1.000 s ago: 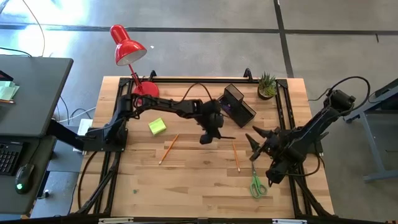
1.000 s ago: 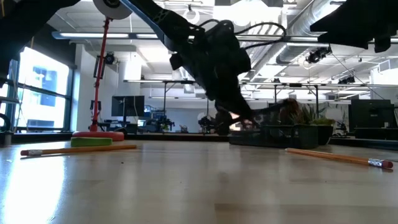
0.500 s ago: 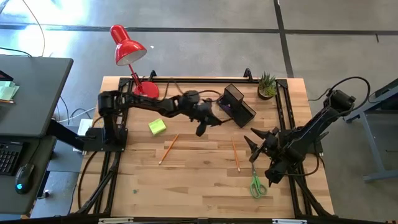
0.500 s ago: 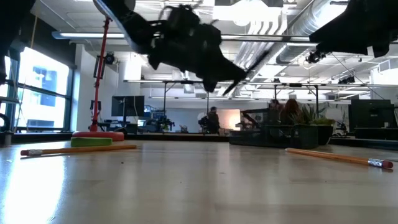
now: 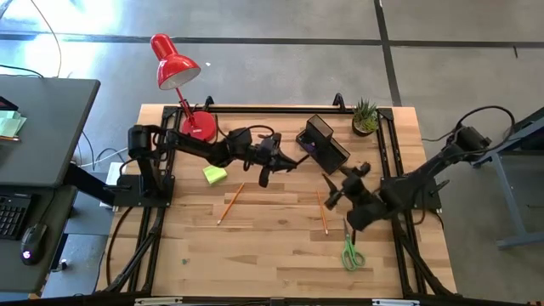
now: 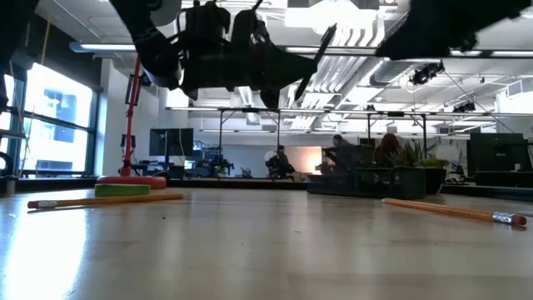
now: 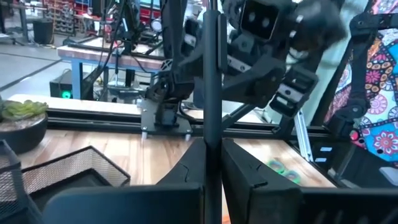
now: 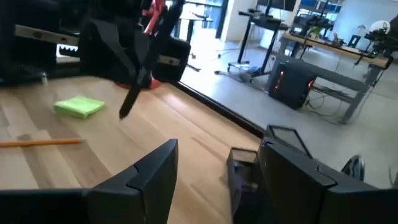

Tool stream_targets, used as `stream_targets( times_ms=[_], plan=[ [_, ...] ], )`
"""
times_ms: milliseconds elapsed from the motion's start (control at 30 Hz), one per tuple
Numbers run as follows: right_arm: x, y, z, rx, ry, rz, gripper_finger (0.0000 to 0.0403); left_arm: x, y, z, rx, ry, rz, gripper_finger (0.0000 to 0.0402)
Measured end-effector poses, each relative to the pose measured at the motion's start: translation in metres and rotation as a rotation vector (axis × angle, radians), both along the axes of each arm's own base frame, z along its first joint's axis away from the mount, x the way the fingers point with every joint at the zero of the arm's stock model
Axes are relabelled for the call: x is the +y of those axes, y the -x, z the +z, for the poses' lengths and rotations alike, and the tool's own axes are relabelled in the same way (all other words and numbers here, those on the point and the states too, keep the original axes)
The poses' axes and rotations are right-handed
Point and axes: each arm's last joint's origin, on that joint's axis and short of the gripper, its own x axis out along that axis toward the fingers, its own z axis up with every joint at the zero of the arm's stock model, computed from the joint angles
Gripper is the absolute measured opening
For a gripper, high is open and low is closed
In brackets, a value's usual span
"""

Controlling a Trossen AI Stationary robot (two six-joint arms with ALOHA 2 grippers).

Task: Pick and place office supplies into organizer
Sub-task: Put the black pen into the black desk organizer

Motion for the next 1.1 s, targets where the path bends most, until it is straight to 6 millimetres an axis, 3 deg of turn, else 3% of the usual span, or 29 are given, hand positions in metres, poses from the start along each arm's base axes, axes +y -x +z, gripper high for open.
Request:
stream_targets(
  times_ms=[167,333,567,767,1100],
  plan=[
    [-0.015,-0.029,0.020,0.084,-0.009,0.174,0.0219,0.000,0.000,0.000,-0.003,-0.001,0.000,0.0010],
    [-0.031,-0.044,0.032,0.055,0.010,0.299,0.0220,-0.001,0.002,0.001,-0.035,-0.007,-0.034,0.0011],
    [-0.044,-0.054,0.045,-0.047,0.006,0.419,0.0220,-0.003,0.019,0.007,-0.147,-0.022,-0.054,0.0011],
    [-0.055,-0.060,0.054,-0.147,-0.006,0.509,0.0217,-0.006,0.022,0.007,-0.179,-0.025,-0.067,0.0011],
    [-0.059,-0.068,0.045,-0.128,-0.043,0.575,0.0178,-0.010,0.021,0.010,-0.208,-0.039,-0.099,0.0011]
  ],
)
